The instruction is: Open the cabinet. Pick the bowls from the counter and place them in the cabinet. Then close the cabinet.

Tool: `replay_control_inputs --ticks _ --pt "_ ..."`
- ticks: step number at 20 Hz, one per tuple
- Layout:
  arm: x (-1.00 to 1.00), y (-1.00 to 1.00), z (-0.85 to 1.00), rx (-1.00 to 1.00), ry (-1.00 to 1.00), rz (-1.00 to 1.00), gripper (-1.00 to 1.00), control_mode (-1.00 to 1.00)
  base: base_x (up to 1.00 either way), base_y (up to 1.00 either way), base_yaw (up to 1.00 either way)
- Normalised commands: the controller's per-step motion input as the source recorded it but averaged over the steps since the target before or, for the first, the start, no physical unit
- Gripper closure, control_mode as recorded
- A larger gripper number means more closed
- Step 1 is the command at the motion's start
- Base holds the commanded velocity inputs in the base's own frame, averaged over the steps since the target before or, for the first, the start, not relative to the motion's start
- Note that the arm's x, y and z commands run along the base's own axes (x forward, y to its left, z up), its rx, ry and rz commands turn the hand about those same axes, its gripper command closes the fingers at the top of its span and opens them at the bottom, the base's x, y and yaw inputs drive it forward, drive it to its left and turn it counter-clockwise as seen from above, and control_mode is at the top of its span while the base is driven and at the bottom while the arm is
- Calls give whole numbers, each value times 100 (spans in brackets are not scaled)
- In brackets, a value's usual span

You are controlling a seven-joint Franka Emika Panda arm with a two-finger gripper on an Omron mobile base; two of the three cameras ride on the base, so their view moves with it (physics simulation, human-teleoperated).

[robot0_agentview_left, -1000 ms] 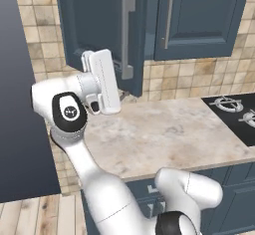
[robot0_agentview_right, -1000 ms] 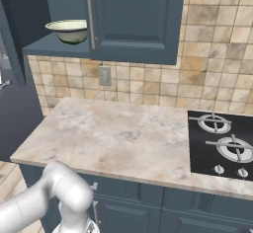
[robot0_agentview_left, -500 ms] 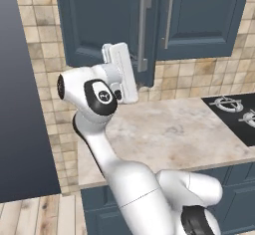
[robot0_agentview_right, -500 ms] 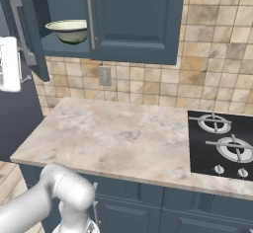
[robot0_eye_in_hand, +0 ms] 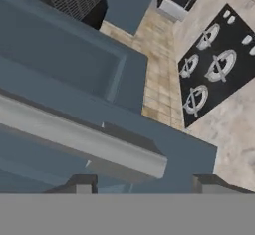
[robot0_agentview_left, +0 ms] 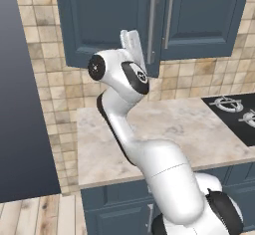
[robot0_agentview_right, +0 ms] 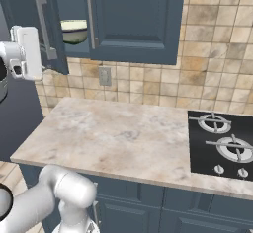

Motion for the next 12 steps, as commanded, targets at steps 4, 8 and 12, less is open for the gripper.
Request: replay_control_inputs --ticks 4,8,12 --pt "100 -45 -2 13 0 30 -100 -100 0 0 0" --pt "100 -40 -11 11 0 30 -100 -100 0 0 0" --pt "100 -24 -15 8 0 30 -100 -100 0 0 0"
